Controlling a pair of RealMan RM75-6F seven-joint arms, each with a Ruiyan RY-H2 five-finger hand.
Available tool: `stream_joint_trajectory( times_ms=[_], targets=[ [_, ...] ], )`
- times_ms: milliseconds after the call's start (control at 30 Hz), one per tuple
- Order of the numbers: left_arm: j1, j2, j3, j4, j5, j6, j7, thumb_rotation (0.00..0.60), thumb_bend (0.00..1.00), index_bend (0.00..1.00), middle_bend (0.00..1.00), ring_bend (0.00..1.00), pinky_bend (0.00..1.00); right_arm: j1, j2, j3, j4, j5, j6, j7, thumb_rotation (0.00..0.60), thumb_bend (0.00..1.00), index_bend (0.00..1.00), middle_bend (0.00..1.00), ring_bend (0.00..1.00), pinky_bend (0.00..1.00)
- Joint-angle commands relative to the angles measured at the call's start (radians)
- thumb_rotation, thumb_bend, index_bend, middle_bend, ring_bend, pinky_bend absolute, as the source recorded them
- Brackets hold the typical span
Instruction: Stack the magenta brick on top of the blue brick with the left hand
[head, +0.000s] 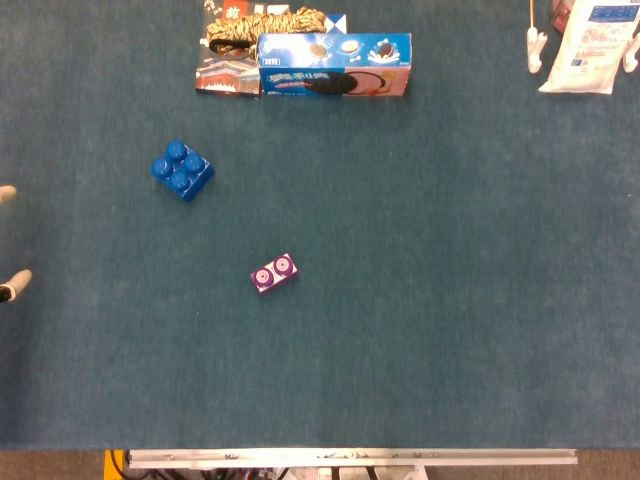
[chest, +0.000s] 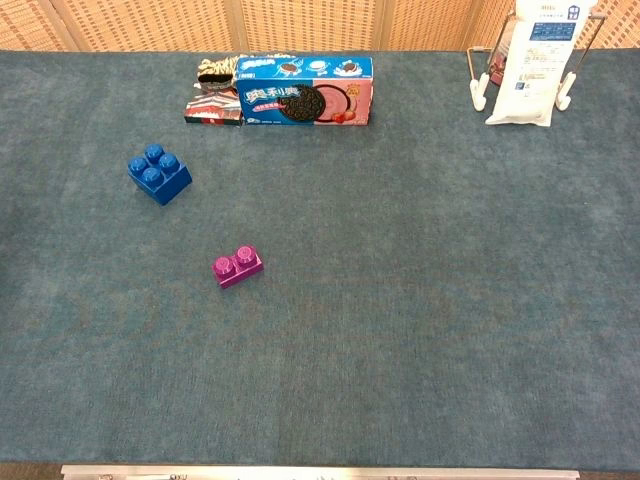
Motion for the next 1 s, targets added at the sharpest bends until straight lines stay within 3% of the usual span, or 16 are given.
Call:
stream_joint_trajectory(
  times_ms=[33, 133, 400, 567, 733, 1000],
  targets=[
    [-0.003, 0.0, 0.004, 0.002, -0.004, -0.013, -0.005, 0.6, 0.1, 0.22, 0.02, 0.05, 0.32, -0.003, 0.001, 0.003, -0.003, 0.001, 0.007, -0.002, 0.6, 0.0, 0.11, 0.2, 0.17, 0.3],
    [-0.003, 0.001, 0.009, 0.003, -0.012, -0.026, 0.001, 0.6, 0.1, 0.22, 0.02, 0.05, 0.31, -0.001, -0.002, 0.001, -0.003, -0.001, 0.004, -0.007, 0.6, 0.0, 0.12, 0.2, 0.17, 0.31],
    [-0.015, -0.01, 0.017, -0.029, 0.011, -0.034, 0.053, 0.6, 0.1, 0.11, 0.04, 0.05, 0.14, 0.006, 0.004, 0.005, 0.0, 0.005, -0.008, 0.012, 0.6, 0.0, 0.12, 0.2, 0.17, 0.31],
    [-0.044, 0.004, 0.023, -0.111, 0.057, -0.051, 0.082, 0.6, 0.06, 0.01, 0.0, 0.03, 0.11, -0.006, 0.013, 0.009, -0.009, 0.001, 0.019, 0.021, 0.6, 0.0, 0.13, 0.21, 0.17, 0.31],
    [-0.108, 0.036, 0.024, -0.194, 0.116, -0.115, 0.077, 0.6, 0.02, 0.0, 0.0, 0.0, 0.09, -0.013, 0.021, 0.016, -0.01, -0.002, 0.04, 0.037, 0.6, 0.0, 0.13, 0.21, 0.17, 0.31],
    [-0.223, -0.016, 0.002, -0.143, 0.195, -0.198, 0.007, 0.6, 0.02, 0.0, 0.0, 0.0, 0.07, -0.019, 0.032, 0.029, -0.006, 0.012, 0.054, 0.058, 0.6, 0.0, 0.13, 0.21, 0.17, 0.31]
  ],
)
